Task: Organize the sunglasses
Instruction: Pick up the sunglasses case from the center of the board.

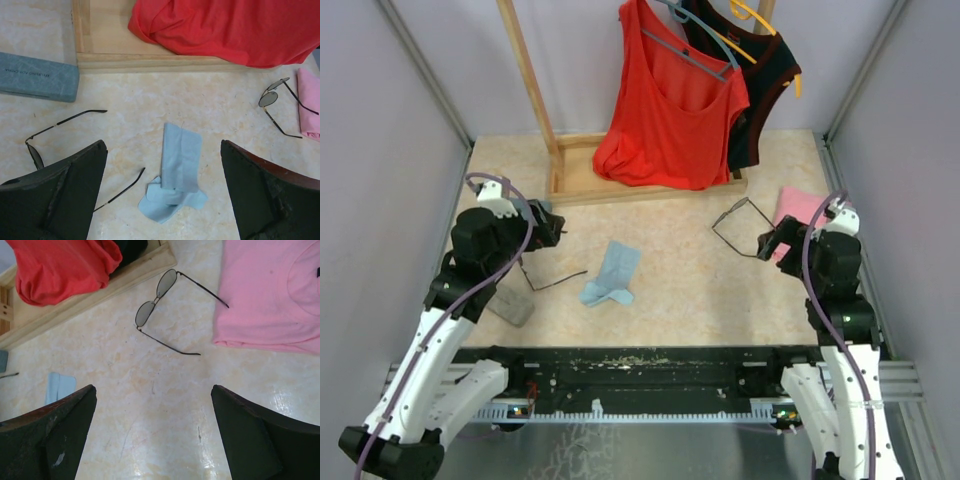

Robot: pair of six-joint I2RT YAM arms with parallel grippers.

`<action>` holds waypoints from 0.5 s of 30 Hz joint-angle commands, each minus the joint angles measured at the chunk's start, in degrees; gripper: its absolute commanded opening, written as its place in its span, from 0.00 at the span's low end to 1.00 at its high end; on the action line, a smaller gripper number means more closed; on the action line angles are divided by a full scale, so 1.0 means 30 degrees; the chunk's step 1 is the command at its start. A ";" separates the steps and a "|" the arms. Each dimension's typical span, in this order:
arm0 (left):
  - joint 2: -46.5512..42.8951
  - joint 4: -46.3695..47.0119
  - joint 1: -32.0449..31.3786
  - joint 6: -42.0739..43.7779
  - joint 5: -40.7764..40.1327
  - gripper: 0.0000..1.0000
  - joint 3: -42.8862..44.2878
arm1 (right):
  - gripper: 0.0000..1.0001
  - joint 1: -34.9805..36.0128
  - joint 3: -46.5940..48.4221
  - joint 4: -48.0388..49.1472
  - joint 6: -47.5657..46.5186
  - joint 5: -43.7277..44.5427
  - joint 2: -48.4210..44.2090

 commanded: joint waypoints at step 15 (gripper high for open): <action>0.7024 0.0809 0.0903 -0.7198 -0.6225 1.00 0.0483 | 0.95 -0.0194 -0.1196 0.1571 -0.0728 -0.1915 0.0267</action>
